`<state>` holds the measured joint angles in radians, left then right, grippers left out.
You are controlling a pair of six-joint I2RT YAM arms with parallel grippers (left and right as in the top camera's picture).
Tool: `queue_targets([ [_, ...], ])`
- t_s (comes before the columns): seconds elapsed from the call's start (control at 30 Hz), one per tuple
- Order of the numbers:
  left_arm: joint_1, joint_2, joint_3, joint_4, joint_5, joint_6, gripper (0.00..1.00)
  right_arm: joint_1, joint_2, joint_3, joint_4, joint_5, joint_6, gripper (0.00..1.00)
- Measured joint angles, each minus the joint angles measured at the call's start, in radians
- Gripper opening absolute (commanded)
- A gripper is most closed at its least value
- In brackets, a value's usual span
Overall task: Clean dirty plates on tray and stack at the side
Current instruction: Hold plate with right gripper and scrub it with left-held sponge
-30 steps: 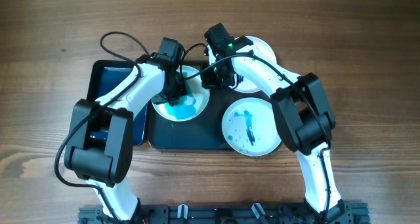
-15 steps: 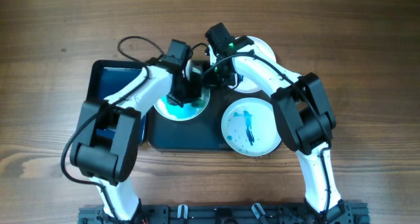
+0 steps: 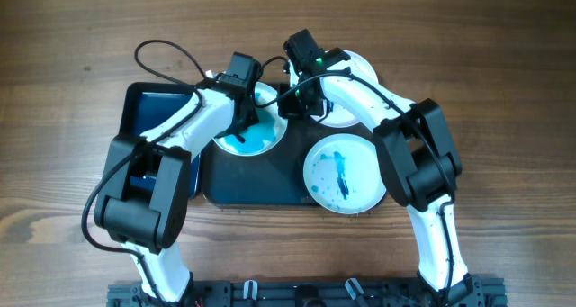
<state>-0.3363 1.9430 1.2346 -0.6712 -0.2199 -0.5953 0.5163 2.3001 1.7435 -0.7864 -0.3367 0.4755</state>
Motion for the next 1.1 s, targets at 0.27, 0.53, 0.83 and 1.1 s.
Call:
queue_targets([
  [0.27, 0.061, -0.002, 0.018, -0.159, 0.32, 0.241, 0.04, 0.002, 0.0, 0.0, -0.006, 0.001, -0.013, 0.04],
  [0.53, 0.051, 0.002, -0.021, 0.029, 0.525, 0.312, 0.04, -0.008, 0.0, 0.0, -0.007, 0.008, -0.023, 0.04],
  [0.83, -0.004, 0.003, 0.037, -0.049, 0.179, 0.076, 0.04, 0.0, 0.0, 0.0, -0.002, -0.003, 0.001, 0.04],
  [1.1, 0.045, 0.048, 0.348, -0.411, 0.181, 0.066, 0.04, 0.0, 0.0, 0.0, -0.008, -0.006, -0.001, 0.04],
])
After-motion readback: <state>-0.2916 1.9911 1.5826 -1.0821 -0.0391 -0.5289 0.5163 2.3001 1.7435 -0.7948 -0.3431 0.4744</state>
